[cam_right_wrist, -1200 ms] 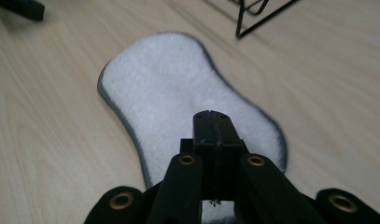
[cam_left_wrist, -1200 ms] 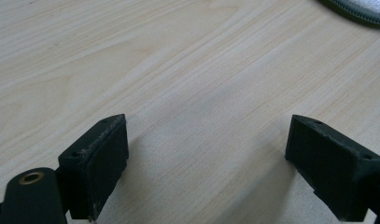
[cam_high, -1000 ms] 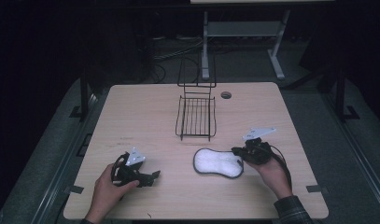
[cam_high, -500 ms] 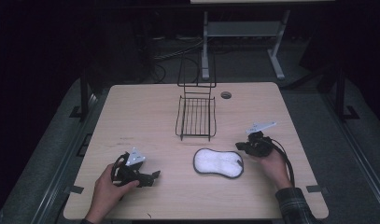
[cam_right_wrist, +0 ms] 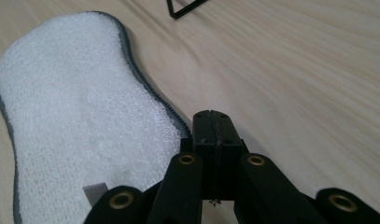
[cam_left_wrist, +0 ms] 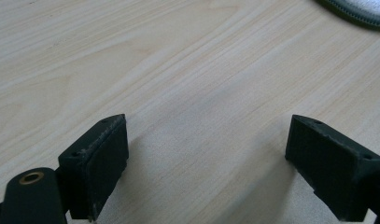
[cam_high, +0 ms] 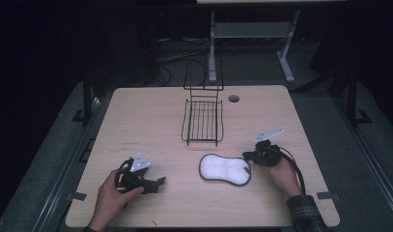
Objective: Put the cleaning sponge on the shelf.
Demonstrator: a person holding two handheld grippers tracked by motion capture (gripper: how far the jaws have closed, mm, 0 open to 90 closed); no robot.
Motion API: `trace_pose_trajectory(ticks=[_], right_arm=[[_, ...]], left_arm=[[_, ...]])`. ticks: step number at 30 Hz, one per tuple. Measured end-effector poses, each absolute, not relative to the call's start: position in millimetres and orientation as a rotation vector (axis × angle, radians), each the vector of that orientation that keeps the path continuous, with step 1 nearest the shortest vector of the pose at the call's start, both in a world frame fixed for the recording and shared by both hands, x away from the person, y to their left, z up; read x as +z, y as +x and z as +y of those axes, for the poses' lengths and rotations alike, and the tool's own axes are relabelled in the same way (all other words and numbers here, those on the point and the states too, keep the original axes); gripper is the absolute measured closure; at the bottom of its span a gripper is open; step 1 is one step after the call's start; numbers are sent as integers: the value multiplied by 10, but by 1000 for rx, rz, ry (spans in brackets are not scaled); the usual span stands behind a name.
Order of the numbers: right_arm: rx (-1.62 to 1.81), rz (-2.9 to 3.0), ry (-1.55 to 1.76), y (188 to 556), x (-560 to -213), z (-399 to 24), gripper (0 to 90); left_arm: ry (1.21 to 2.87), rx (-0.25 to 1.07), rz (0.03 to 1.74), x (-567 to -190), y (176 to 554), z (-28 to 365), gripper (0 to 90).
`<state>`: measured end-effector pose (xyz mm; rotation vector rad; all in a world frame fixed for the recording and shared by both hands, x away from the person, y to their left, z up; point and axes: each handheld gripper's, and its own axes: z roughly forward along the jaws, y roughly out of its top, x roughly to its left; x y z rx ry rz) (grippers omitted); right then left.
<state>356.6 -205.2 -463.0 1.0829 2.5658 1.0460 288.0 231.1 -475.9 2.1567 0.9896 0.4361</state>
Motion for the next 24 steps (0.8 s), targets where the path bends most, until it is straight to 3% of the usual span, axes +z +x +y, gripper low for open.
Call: trace_pose_trajectory(ticks=[24], right_arm=[[1072,2688,953,3214,-4589,-1780,898]], left_arm=[[2153,437,992,-4760,2878,2308,125]])
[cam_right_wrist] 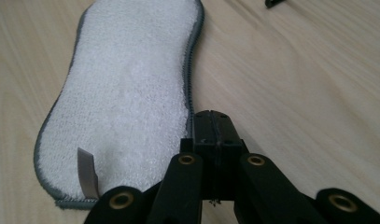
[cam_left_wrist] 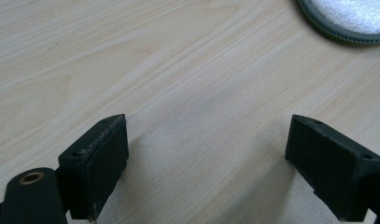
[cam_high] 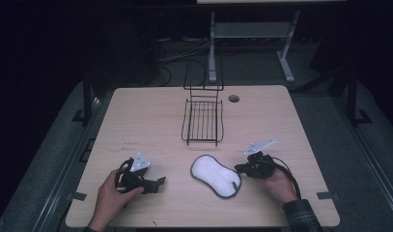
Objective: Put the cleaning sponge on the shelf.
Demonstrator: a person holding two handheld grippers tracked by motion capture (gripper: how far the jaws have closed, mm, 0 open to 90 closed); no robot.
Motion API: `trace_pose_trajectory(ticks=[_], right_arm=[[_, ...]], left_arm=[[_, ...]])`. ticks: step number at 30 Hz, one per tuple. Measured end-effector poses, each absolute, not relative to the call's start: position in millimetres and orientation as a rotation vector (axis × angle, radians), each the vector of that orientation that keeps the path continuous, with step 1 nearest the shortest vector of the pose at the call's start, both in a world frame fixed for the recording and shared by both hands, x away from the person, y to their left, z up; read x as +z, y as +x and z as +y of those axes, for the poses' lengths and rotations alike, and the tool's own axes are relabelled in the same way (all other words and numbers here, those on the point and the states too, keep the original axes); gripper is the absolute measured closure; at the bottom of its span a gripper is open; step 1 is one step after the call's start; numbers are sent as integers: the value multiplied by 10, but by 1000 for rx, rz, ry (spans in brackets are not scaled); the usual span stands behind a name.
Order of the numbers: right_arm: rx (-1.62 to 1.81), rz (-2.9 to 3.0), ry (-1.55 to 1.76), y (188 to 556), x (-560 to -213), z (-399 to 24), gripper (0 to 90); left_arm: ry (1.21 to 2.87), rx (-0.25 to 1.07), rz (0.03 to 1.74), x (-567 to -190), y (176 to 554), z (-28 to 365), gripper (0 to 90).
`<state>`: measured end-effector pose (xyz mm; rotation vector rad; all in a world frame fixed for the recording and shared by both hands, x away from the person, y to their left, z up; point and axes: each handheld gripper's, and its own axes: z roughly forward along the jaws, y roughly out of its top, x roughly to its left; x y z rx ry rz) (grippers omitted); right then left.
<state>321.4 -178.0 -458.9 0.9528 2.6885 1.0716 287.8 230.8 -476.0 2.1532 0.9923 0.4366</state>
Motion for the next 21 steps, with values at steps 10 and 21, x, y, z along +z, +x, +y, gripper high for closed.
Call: trace_pose_trajectory(ticks=[10,21], right_arm=[[1128,2610,1047,3165,-4501,-1835,823],[1220,2548,1141,3117,-4430,-1684,314]], left_arm=[[2154,437,992,-4760,2879,2309,125],[2154,437,992,-4759,2879,2309,125]])
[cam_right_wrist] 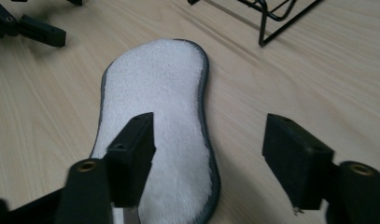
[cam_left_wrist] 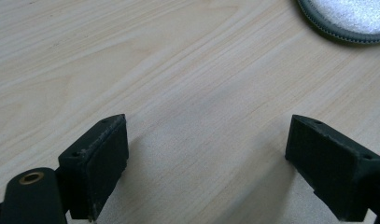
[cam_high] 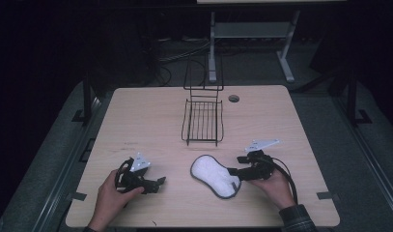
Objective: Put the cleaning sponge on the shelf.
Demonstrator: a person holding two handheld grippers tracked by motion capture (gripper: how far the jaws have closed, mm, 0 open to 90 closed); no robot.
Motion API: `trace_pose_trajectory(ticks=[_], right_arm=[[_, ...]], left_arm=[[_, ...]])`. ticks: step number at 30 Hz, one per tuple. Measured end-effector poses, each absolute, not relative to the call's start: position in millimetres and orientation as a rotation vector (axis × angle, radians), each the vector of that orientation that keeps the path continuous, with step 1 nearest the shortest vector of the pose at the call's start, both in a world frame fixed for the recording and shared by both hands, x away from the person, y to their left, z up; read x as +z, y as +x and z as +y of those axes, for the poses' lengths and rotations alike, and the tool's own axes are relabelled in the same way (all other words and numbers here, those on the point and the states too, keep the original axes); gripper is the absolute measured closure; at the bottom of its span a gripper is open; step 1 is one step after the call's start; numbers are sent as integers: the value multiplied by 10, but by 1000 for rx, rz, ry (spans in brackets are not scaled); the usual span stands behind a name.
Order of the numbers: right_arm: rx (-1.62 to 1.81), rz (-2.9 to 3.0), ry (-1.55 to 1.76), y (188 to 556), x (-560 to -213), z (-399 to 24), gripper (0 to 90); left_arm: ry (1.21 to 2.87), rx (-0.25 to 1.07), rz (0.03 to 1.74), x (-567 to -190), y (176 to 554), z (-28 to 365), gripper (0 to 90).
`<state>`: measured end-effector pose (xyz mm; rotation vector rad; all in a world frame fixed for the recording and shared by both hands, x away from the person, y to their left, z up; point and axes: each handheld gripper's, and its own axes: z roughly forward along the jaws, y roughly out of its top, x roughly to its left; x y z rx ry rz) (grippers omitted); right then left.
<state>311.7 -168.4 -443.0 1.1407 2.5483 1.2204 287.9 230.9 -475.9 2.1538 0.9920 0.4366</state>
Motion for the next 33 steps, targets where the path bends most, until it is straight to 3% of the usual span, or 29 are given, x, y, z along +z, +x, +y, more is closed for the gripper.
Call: trace_pose_trajectory(ticks=[9,33], right_arm=[[1185,2574,1117,3166,-4480,-1411,180],[1068,2668,1004,3181,-4650,-990,139]], left_arm=[[2154,437,992,-4759,2879,2309,125],[2154,437,992,-4759,2879,2309,125]])
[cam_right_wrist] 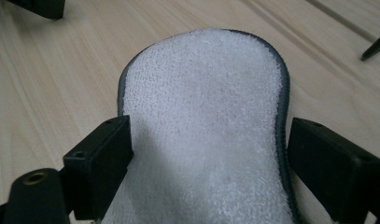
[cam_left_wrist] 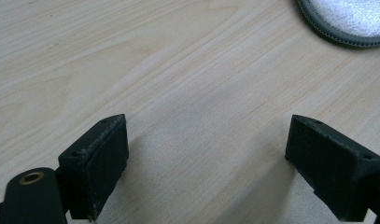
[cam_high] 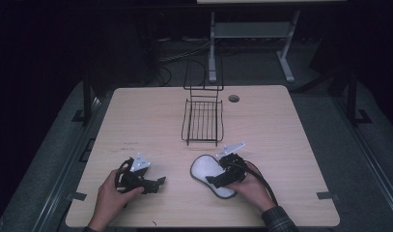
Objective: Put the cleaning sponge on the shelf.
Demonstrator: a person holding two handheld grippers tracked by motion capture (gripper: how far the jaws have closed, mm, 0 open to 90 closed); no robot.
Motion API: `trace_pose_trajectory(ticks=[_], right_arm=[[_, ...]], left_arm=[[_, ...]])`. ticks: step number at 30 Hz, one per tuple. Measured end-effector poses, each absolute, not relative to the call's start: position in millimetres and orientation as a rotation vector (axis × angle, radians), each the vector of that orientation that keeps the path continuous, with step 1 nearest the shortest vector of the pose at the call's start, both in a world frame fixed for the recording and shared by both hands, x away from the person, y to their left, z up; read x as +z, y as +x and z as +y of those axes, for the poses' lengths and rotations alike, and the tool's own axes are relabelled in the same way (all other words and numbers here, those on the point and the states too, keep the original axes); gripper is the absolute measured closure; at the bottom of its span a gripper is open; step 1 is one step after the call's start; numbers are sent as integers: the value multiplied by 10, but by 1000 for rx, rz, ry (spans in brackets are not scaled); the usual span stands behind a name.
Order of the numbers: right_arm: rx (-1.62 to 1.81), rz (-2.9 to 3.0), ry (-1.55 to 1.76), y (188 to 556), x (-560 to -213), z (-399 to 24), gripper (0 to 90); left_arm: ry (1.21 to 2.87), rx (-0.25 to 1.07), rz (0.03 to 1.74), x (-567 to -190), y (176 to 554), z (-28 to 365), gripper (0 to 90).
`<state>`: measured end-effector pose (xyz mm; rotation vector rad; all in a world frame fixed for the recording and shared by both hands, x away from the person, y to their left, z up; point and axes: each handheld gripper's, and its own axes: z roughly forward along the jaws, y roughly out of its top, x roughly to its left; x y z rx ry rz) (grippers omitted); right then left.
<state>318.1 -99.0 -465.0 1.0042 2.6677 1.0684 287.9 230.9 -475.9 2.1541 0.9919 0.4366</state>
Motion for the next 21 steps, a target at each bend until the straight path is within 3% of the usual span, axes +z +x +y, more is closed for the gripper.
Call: trace_pose_trajectory(ticks=[21], right_arm=[[1009,2691,943,3138,-4641,-931,219]], left_arm=[[2155,437,992,-4759,2879,2309,125]])
